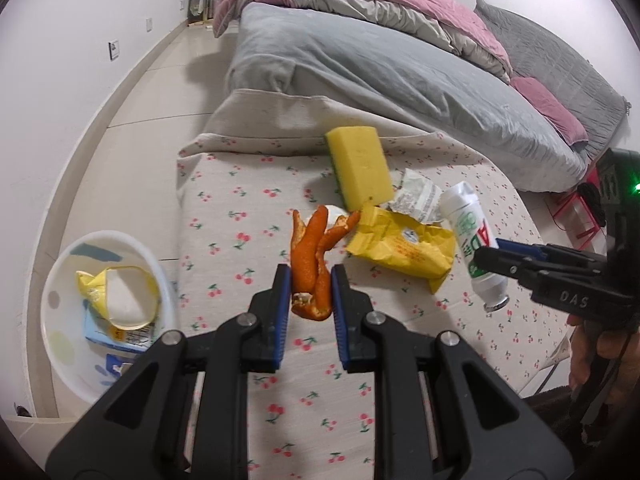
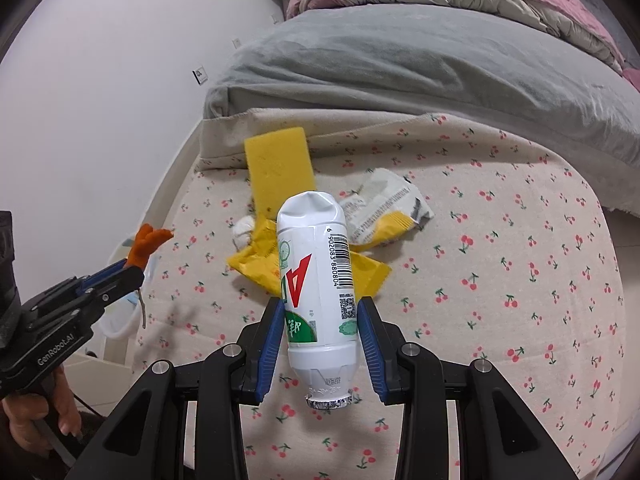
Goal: Collect trash
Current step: 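Carry the orange peel into the bin with the left tool while the right carries the A bottle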
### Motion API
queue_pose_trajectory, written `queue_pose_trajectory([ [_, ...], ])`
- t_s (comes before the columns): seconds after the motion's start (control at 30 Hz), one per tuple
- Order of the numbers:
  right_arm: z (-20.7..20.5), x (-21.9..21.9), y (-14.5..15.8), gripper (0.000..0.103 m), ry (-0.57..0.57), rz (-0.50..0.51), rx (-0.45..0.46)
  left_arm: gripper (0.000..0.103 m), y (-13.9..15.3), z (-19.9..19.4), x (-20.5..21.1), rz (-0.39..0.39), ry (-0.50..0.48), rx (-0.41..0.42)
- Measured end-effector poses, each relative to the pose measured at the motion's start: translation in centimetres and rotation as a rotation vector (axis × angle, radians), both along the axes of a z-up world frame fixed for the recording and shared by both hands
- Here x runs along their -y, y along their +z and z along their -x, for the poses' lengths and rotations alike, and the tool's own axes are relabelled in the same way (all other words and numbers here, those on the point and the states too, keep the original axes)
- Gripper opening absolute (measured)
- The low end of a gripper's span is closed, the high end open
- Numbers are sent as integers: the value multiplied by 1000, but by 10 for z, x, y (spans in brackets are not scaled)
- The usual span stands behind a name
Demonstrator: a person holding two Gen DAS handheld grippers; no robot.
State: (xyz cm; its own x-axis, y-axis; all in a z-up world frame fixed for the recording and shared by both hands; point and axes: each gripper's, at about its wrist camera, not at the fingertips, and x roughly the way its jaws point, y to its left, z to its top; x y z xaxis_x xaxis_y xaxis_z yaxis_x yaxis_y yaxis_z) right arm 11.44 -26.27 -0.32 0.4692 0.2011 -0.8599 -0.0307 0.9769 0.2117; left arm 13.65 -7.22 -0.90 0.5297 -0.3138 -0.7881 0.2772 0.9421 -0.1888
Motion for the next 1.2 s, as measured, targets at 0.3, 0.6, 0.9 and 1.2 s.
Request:
queue_pose_trajectory([
  [0.3, -6, -31, 7, 38, 47, -3, 22, 22, 1, 2, -36, -12, 57, 25],
  [0.6, -13, -74, 8, 39, 111, -9, 29, 22, -8, 9, -88, -38, 132, 24],
  [0.9, -24, -131, 1, 38, 198, -13, 17, 22, -21, 20, -143, -69, 221, 5],
  [1.2, -36, -186, -11, 38, 277, -30, 0, 22, -29, 22, -182, -53, 287, -19],
])
